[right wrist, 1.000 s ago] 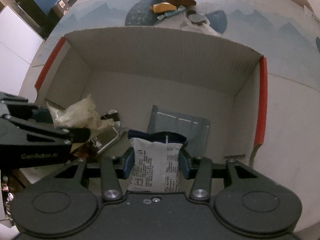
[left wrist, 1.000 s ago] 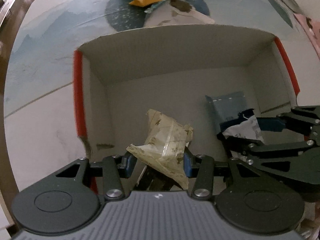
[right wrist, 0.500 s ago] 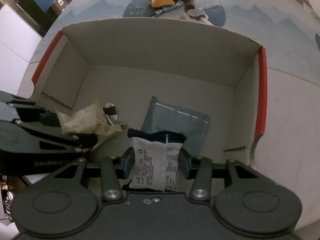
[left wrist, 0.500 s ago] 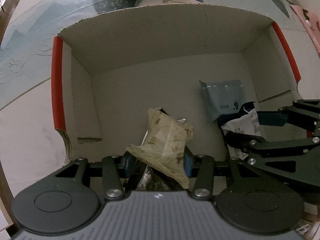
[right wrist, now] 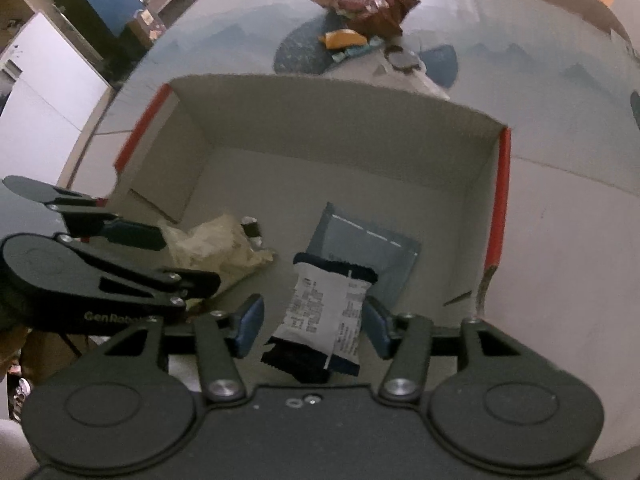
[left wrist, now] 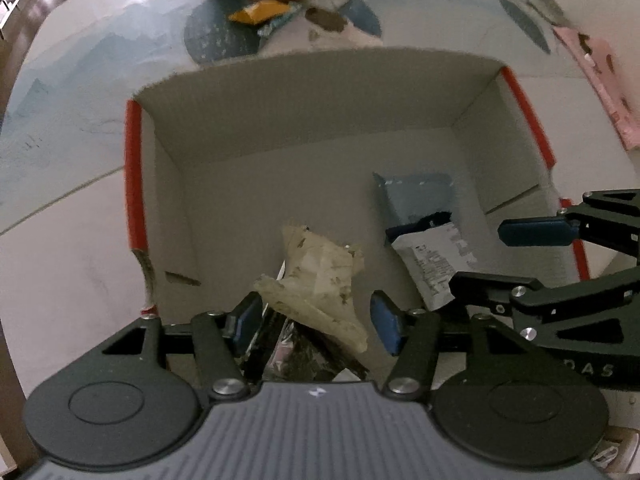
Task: Organize snacks
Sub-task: 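Lower the cream bag and white packet into the box and open both tools, then move both tools back toward the snack pile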
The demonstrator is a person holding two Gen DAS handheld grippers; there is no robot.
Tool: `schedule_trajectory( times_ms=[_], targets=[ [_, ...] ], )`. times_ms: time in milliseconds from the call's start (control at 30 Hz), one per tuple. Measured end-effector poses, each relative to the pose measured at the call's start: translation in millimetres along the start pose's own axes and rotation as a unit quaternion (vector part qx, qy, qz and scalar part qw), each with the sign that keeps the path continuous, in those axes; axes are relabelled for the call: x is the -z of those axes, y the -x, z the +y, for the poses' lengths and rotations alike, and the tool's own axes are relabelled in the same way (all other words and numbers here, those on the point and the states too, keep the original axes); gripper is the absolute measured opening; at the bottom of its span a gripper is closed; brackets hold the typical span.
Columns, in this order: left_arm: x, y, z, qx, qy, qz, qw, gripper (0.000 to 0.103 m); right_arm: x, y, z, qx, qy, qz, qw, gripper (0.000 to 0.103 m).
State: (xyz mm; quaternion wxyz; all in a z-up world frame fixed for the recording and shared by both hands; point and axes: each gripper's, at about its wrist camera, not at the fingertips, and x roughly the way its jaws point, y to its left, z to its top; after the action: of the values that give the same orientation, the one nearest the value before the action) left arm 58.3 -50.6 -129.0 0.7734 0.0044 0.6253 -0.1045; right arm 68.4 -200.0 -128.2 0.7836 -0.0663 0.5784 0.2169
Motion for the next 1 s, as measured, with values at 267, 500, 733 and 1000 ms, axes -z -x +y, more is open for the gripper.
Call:
schedule_trajectory(
  times_ms=[267,500,733,1000],
  targets=[
    [-2.1,39.5,-4.5,0.005,-0.012,-0.047,0.9988,0.059,-5.8,36.0,0.8,-0.001,0.009,-0.042,0.999,0.061],
    [-15.7,66.4,-0.1,0.005,-0.012,-0.084,0.9964,0.063,-20.8,65.3,-2.7,-0.001,0.018,-0.077,0.997,0.072],
    [-38.4,92.0,7.7,-0.011,-0.011,-0.116,0.9932,0.067,-42.0,85.2,-7.9,0.005,0.026,-0.109,0.994,0.083],
    [-76.4,103.9,19.9,-0.028,0.002,-0.14,0.9898,0.073,-72.0,91.0,-18.7,0.009,0.029,-0.12,0.992,0.094]
  ],
)
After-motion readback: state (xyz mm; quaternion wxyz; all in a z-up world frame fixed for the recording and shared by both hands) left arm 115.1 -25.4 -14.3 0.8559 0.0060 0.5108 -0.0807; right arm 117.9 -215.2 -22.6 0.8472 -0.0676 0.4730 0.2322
